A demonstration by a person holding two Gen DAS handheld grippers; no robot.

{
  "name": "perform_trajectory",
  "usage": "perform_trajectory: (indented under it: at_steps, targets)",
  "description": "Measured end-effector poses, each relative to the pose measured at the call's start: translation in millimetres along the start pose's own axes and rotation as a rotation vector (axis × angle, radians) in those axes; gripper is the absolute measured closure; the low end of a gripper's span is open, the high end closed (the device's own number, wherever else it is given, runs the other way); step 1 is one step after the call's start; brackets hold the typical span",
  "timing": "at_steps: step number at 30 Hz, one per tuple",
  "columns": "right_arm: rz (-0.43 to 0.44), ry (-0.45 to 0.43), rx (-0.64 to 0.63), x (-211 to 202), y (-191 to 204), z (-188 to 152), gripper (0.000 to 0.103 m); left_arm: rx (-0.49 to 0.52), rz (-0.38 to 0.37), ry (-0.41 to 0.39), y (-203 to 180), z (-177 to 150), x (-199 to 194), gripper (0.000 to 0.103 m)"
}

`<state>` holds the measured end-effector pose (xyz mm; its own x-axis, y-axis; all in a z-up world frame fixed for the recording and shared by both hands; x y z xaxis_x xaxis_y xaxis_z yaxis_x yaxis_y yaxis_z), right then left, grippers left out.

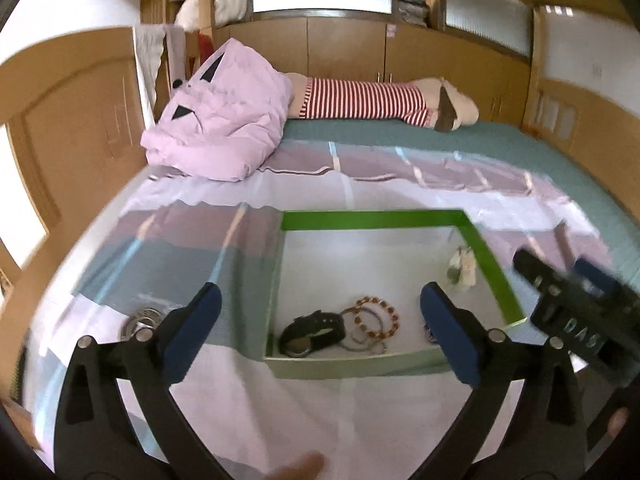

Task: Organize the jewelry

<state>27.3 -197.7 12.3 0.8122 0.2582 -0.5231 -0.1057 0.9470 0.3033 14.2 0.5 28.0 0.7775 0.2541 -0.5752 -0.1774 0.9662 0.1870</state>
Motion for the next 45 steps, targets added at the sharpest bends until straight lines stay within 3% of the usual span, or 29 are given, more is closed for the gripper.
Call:
perform_trajectory:
  at_steps: [4, 8, 18, 22, 28, 34, 45]
  targets:
    - [-0.041, 0.086, -0.116, 12.1, 10.3, -1.6, 0.001, 0.039, 0.023, 0.012, -8.4, -1.3, 1.8, 0.002]
    - [-0.033, 0.127, -0.091, 21.2, 7.0, -6.6, 0.001, 0.029, 0.011, 0.051, -7.6, -4.0, 8.3, 0.002]
    - [-0.04, 0.15, -0.132, 22.4, 10.3, -13.0, 0.001, 0.008, -0.022, 0.138, -1.2, -8.7, 19.9, 0.002]
    - [-0.031, 0.158, -0.162, 19.3, 14.6, -15.1, 0.001, -0.029, -0.076, 0.208, 8.3, -12.0, 27.7, 0.002]
    - [-0.058, 0.138, -0.183, 20.9, 18.6, -13.1, 0.001, -0.056, -0.102, 0.22, 13.4, -7.5, 27.1, 0.002]
    - [-0.027, 0.154, -0.15, 27.4, 21.0, -15.3, 0.001, -0.01, -0.073, 0.21, 6.8, -9.7, 23.3, 0.002]
    - [-0.022, 0.147, -0.115, 23.9, 15.5, -14.4, 0.001, 0.014, -0.085, 0.217, -0.5, -11.9, 23.6, 0.002]
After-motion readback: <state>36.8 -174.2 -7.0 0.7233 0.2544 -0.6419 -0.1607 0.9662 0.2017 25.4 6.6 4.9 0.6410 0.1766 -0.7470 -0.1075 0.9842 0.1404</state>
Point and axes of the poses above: each gripper's, at about its wrist camera, not at the fingertips, and x roughly the way its jaws point, y to its left, z to its top, the point moved 2 cm from there along x, roughly the way its jaws point, and after that the axes turned 12 degrees about z, right-handed, at the moved point
